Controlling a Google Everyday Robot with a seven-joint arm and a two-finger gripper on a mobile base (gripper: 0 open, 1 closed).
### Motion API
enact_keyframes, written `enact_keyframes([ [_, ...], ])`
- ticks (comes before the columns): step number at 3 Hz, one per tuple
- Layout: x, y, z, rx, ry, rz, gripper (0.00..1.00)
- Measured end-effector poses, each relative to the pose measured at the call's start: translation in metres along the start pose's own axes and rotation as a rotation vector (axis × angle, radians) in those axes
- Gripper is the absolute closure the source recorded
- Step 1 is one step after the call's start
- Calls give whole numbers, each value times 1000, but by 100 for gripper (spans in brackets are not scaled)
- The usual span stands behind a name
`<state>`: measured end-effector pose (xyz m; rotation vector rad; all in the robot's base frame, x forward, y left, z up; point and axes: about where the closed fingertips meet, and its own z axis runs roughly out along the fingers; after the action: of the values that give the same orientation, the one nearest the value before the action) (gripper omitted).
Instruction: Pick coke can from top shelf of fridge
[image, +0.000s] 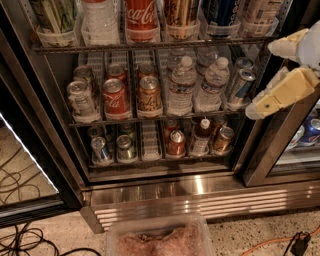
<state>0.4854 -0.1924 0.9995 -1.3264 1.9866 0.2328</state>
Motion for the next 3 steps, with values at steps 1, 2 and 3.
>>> enact_keyframes([
  [1, -43, -2, 5, -27, -192, 45, 0],
  [2, -43, -2, 5, -27, -193, 45, 0],
  [3, -46, -2, 7, -22, -217, 63, 0],
])
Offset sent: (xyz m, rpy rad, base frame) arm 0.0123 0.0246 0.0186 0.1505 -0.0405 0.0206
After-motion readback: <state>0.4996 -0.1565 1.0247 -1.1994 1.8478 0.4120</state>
